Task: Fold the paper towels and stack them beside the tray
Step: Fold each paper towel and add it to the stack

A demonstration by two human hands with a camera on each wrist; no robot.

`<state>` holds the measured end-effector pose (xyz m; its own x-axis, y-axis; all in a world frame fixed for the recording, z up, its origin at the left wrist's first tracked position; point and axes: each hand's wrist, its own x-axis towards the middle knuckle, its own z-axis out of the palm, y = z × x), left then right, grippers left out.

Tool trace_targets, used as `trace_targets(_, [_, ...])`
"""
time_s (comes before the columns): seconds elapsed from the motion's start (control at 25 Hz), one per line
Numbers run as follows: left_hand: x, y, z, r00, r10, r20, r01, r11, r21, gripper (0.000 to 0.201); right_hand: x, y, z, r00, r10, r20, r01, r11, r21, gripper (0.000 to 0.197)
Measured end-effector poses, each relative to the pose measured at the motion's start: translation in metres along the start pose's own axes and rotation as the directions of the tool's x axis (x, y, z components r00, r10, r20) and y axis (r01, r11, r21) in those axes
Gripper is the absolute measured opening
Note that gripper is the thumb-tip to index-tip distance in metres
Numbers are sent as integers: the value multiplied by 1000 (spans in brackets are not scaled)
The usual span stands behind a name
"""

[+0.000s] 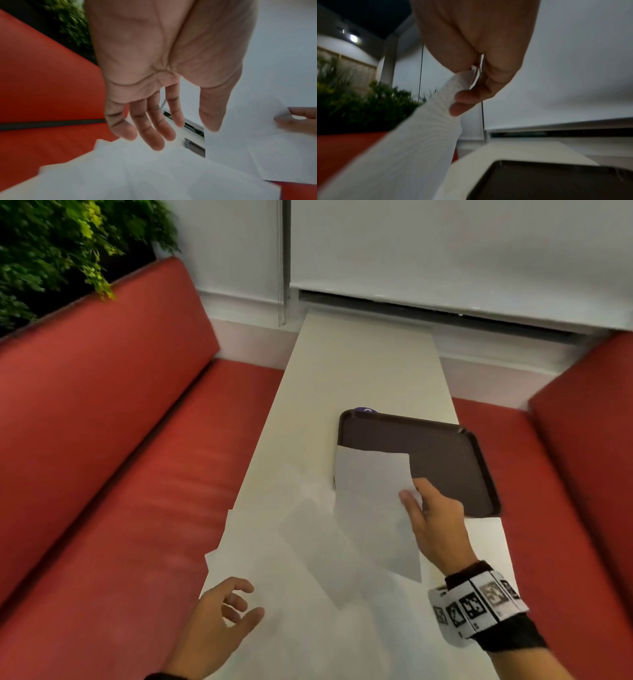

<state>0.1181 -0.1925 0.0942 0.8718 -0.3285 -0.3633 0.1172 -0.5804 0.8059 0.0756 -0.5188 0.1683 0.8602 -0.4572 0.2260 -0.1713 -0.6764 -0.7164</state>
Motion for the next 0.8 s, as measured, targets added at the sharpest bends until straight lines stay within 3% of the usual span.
trace_targets(0.08, [22, 33, 9, 993, 111, 30, -110, 994, -6, 32, 5, -17, -33, 998, -42, 45, 41, 999, 33, 7])
trace_targets(0.16, [45, 74, 18, 977, 200, 71, -195, 978, -69, 45, 7, -31, -60, 995, -86, 55, 78, 987, 138, 11])
trace_targets(0.24, [62, 118, 22, 951, 251, 179, -206, 949, -238, 67, 5, -41, -83, 993, -99, 68, 71, 940, 332, 24])
trace_targets(0.32, [70, 153, 25, 892, 325, 314, -153, 870, -468, 82, 3, -45, -100, 991, -84, 101, 28, 888, 459, 29])
trace_targets(0.4, [72, 175, 26, 825, 392, 406, -108, 815, -569, 74, -1, -41, -113, 990, -48, 134, -28, 859, 511, 31])
trace_targets(0.48, [70, 189, 27, 795, 440, 418, -148, 809, -569, 54, -8, -37, -120, 980, 29, 197, -134, 824, 550, 33])
trace_targets(0.56, [69, 199, 31, 796, 451, 404, -178, 812, -557, 44, -16, -31, -126, 949, 106, 297, -255, 812, 524, 31])
trace_targets(0.64, [68, 205, 34, 812, 441, 383, -181, 814, -552, 35, -20, -24, -127, 940, 117, 320, -273, 822, 500, 25])
trace_targets(0.8, [68, 213, 38, 838, 443, 319, -210, 801, -561, 23, -20, -8, -121, 975, 170, 142, -222, 741, 634, 20])
